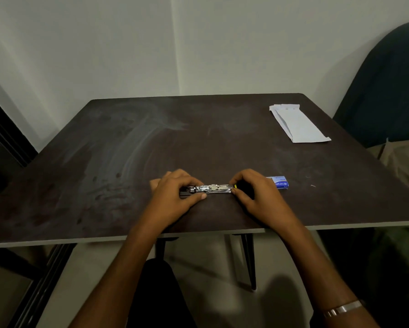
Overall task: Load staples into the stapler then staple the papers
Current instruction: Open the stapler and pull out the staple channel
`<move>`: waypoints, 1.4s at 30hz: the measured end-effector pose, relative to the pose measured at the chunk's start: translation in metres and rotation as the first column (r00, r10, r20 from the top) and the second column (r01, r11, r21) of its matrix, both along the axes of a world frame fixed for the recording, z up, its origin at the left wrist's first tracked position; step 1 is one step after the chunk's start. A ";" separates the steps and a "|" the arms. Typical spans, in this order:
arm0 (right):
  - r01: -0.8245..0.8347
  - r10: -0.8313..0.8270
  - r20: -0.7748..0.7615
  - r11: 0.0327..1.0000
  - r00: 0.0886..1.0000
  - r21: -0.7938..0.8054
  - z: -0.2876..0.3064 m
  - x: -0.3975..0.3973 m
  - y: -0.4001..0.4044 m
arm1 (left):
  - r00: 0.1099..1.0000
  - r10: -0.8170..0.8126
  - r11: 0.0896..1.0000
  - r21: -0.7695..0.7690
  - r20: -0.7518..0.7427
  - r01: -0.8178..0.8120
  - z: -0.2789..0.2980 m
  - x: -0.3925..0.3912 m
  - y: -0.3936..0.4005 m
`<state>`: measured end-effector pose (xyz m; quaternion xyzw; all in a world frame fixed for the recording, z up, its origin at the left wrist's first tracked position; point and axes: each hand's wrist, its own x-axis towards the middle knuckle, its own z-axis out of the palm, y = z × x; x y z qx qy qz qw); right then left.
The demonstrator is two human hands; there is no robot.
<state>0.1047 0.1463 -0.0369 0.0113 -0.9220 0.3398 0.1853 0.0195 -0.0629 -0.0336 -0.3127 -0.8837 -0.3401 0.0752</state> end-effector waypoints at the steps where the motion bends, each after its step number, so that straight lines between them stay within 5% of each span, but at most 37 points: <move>1: -0.001 0.001 0.001 1.000 1.000 -0.002 0.000 0.000 -0.001 | 1.000 0.015 1.000 0.016 -0.008 -0.015 -0.004 0.000 0.001; 28: -0.095 0.089 -0.063 0.990 0.994 -0.105 0.000 -0.010 -0.018 | 0.999 0.036 0.998 0.045 -0.030 -0.034 -0.009 -0.004 0.003; 42: -0.189 0.191 -0.065 0.981 0.980 0.032 0.010 -0.021 -0.045 | 0.998 0.044 0.999 0.025 -0.052 -0.042 -0.013 -0.006 0.003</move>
